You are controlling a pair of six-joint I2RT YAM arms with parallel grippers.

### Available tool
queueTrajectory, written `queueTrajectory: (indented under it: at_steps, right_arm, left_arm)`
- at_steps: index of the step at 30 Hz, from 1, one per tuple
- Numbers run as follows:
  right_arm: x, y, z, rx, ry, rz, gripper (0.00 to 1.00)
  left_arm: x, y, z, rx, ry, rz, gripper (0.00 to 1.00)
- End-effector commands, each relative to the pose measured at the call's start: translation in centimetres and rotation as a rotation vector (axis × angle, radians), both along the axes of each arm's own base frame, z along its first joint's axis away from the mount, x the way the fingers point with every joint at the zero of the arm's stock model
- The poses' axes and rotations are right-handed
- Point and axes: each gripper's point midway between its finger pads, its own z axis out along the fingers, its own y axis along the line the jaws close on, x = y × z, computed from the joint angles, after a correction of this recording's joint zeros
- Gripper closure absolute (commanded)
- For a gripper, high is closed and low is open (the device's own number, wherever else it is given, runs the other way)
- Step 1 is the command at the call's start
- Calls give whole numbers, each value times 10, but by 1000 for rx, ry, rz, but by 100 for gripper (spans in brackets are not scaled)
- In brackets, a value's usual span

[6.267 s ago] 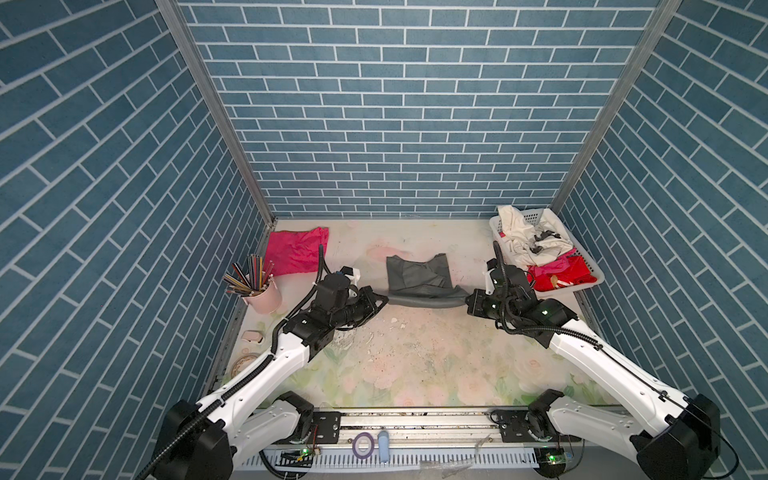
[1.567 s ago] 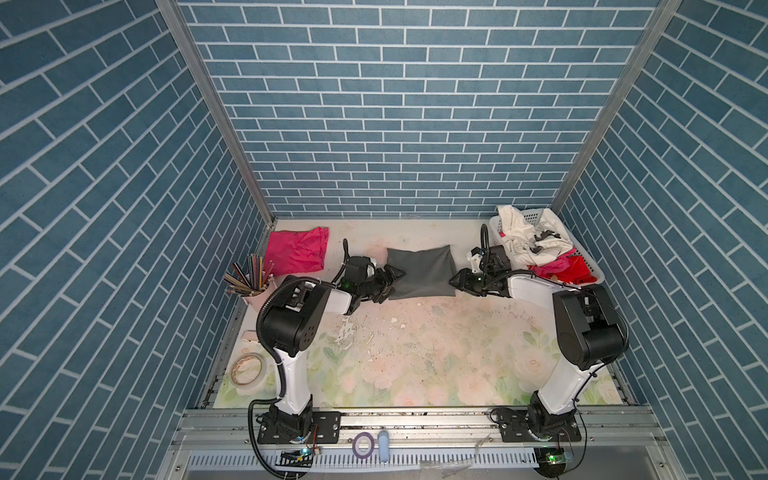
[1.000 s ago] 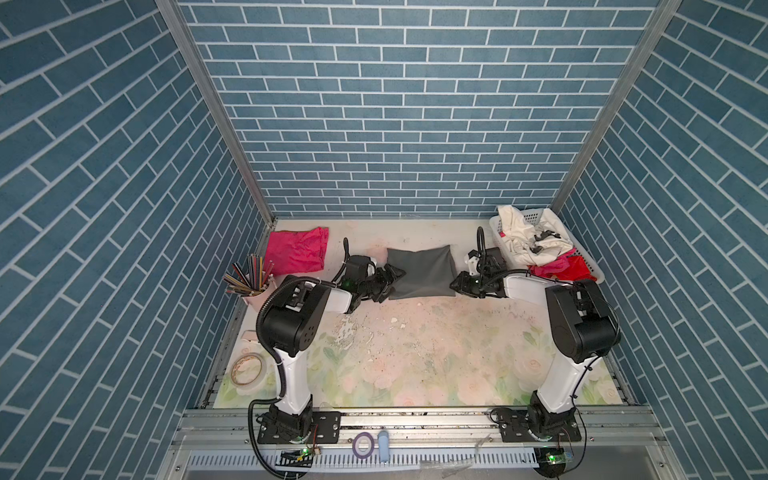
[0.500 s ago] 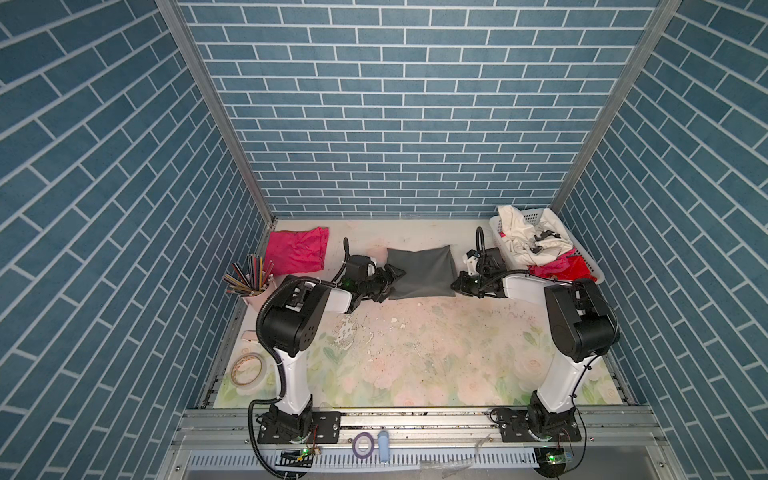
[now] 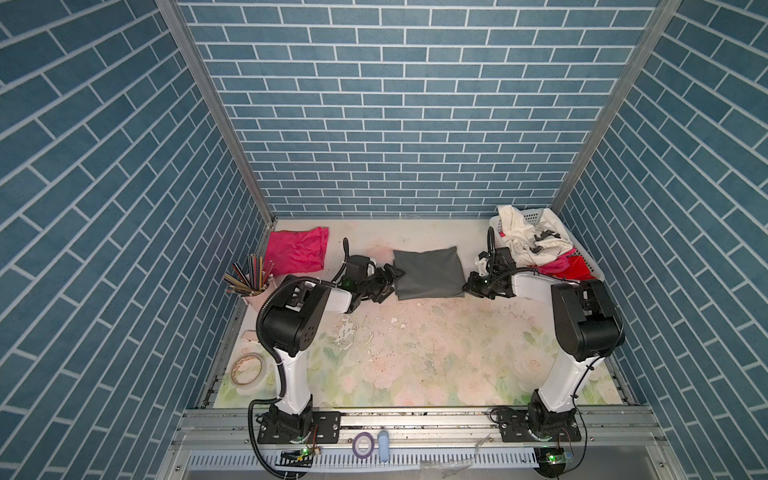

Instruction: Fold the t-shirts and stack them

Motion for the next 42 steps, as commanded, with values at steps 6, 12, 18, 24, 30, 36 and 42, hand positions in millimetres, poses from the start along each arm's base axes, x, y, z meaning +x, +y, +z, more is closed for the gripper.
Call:
queueTrajectory:
  at_steps: [6,12,18,24,30,36,42]
  right_arm:
    - [2,-10,-2,-67,3,6,82]
    - [-5,-12,26,-54,-45,1,65]
    - [-24,-6,11,-27,-12,17,63]
    - [-33,0,-5,-30,12,43,63]
    - [-32,6,-13,-35,19,50,70]
    - [-26,-2,-21,-99,26,28,100]
    - [-21,-21,-12,-202,-3,25,100]
  left_arm:
    - [8,-10,50,-5,-96,-1,14]
    - [10,-20,87,7,-156,-14,14]
    - [-1,-51,74,-51,-116,-63,14]
    - [-7,-60,41,-52,-51,-79,14]
    - [-8,-54,20,-23,-18,-71,14]
    - [-12,-45,-2,0,18,-60,14]
    - [-17,-32,-29,30,67,-44,14]
